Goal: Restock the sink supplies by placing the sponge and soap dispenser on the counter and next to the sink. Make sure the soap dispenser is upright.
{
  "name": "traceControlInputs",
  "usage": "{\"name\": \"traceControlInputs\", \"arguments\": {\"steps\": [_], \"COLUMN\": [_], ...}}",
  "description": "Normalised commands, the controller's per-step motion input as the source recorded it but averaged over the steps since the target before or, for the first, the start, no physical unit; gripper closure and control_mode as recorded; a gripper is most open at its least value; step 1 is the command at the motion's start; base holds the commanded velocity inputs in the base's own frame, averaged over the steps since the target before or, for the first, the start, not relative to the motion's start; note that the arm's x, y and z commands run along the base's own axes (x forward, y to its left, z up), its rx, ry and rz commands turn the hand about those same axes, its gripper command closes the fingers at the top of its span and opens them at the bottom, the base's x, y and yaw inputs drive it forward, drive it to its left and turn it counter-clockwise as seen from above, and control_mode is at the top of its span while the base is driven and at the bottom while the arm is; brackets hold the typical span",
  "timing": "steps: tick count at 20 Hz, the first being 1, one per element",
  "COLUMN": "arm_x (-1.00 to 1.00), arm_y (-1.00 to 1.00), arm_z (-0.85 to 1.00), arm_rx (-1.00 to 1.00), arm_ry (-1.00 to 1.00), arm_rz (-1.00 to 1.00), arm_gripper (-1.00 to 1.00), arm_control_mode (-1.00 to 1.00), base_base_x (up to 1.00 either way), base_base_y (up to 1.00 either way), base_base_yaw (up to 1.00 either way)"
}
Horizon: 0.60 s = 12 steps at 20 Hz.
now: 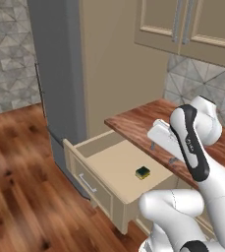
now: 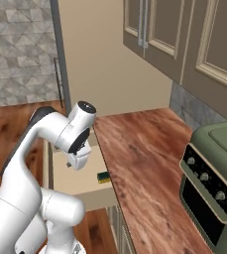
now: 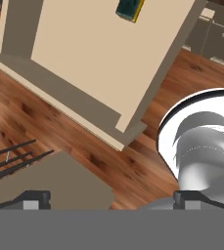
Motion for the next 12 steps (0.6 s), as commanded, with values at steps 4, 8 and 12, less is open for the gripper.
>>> {"name": "traceControlInputs", "arguments": {"steps": [4, 8, 12], "arm_x": [0.0, 0.0, 0.0], "arm_y": [0.0, 0.0, 0.0], "arm_z": [0.0, 0.0, 0.0], "arm_rx": [0.0, 0.0, 0.0], "arm_ry": [0.0, 0.0, 0.0], "arm_rz": [0.0, 0.0, 0.0], "arm_gripper": [-1.0, -1.0, -1.0], "arm_control_mode": [1.0, 1.0, 1.0], "base_base_x": [0.28, 0.25, 0.18], "base_base_y": [0.0, 0.0, 0.06], "base_base_yaw": [0.0, 0.0, 0.0]}}
